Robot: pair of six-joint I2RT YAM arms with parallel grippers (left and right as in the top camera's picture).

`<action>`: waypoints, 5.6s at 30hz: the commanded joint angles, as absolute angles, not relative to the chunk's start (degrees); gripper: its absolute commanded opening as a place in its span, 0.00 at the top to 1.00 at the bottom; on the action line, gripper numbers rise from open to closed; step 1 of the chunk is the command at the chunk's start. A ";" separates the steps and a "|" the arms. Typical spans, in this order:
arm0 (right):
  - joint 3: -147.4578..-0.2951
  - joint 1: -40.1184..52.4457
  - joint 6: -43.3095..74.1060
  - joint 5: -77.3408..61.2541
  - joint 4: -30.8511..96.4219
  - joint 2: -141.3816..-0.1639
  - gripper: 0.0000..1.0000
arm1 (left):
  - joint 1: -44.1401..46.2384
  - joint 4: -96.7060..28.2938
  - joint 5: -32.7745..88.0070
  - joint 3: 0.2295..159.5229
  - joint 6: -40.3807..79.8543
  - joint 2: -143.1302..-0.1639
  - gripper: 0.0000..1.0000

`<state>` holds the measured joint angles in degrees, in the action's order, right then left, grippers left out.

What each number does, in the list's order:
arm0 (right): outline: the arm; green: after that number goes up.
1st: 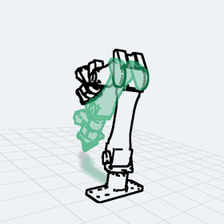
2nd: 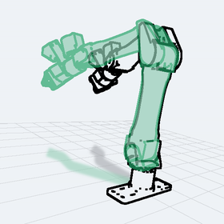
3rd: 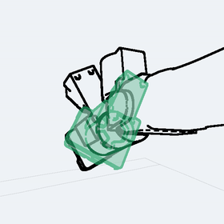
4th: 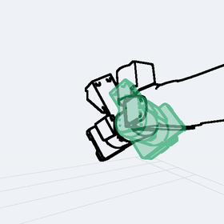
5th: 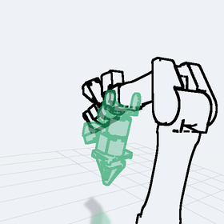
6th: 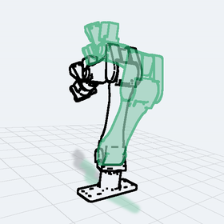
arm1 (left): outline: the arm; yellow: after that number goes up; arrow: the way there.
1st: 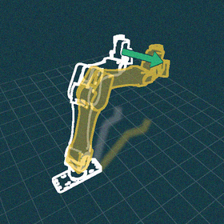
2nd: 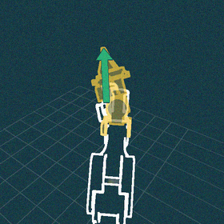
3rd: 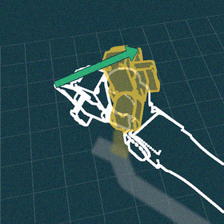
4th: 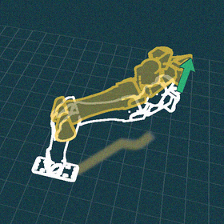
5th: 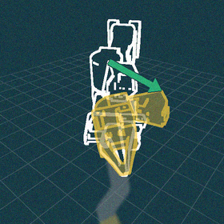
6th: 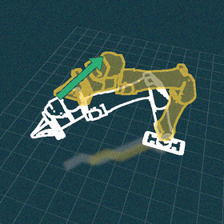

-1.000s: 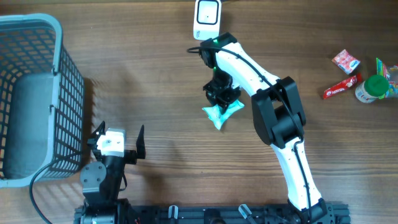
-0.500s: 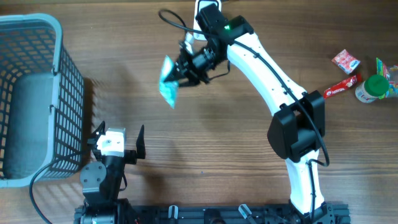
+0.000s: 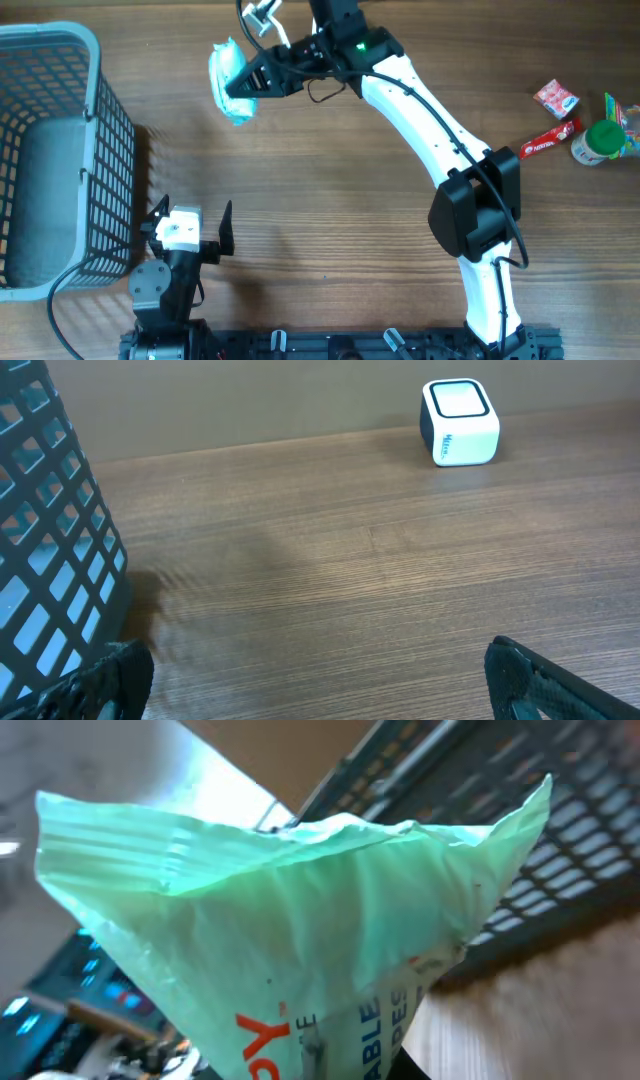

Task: Scan the item barcode

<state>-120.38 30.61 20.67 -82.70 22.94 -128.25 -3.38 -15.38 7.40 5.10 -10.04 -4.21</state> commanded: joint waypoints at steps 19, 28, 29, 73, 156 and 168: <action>-117.60 30.72 29.06 -66.72 51.77 -128.03 0.96 | -3.05 -15.25 7.88 4.82 -10.72 -3.90 0.00; -117.71 29.30 33.63 -7.27 68.10 -128.03 0.96 | -3.05 -15.25 7.88 4.82 -10.72 -3.90 0.00; -117.73 28.99 31.64 -7.44 65.04 -128.03 0.96 | -3.05 -15.25 7.88 4.82 -10.72 -3.90 0.00; -122.89 4.12 22.50 28.93 62.48 -122.56 0.96 | -3.05 -15.25 7.88 4.82 -10.72 -3.90 0.00; -109.78 -16.43 -5.63 -30.63 50.35 -36.01 0.00 | -3.05 -15.25 7.88 4.82 -10.72 -3.90 0.00; -71.11 -9.08 -5.85 -29.47 24.75 -16.71 0.00 | -3.05 -15.25 7.88 4.82 -10.72 -3.90 0.00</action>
<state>-79.37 -10.46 -5.87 -29.56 29.26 -22.11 -3.38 -15.35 7.40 5.08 -10.04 -4.21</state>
